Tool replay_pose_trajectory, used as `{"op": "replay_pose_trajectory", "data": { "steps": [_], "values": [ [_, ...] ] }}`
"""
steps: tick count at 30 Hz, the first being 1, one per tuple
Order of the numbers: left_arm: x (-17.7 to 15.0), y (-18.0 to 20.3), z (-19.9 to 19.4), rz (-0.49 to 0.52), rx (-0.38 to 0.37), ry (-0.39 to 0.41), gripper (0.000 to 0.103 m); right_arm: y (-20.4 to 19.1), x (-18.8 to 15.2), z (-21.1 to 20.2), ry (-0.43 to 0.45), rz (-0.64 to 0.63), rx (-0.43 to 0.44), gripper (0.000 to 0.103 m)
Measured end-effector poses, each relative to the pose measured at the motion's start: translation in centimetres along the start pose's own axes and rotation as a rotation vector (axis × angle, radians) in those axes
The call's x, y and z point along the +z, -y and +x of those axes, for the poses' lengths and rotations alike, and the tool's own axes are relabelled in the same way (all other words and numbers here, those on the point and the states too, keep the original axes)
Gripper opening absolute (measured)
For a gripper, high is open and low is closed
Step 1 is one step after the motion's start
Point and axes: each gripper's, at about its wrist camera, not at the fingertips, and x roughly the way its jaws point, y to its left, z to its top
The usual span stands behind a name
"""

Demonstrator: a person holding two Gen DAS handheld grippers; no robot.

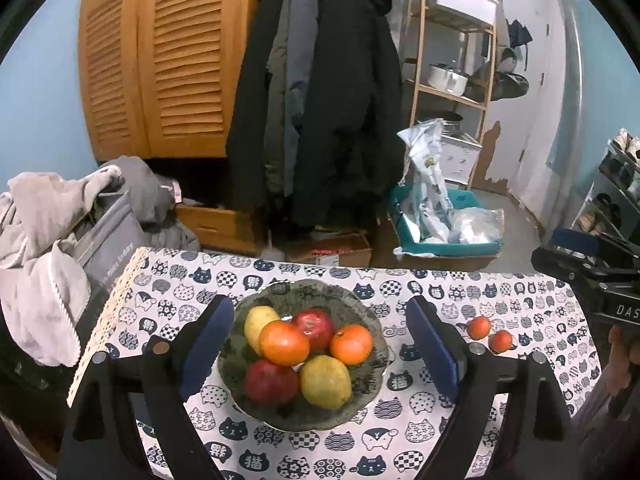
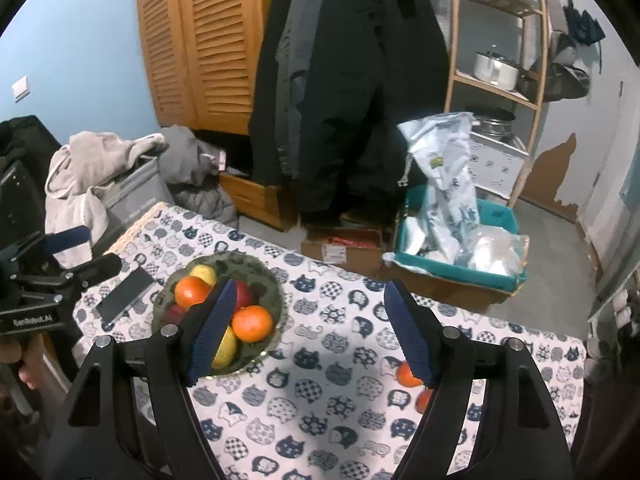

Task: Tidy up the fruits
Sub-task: 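Lift both tools out of the bowl and move toward the two tangerines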

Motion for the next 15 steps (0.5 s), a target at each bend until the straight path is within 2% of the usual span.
{"op": "replay_pose_trajectory", "data": {
  "steps": [15],
  "values": [
    [0.9, 4.0, -0.3, 0.043, -0.052, 0.016, 0.096, 7.0, -2.9, -3.2, 0.004, 0.093, -0.116, 0.08]
  ]
}}
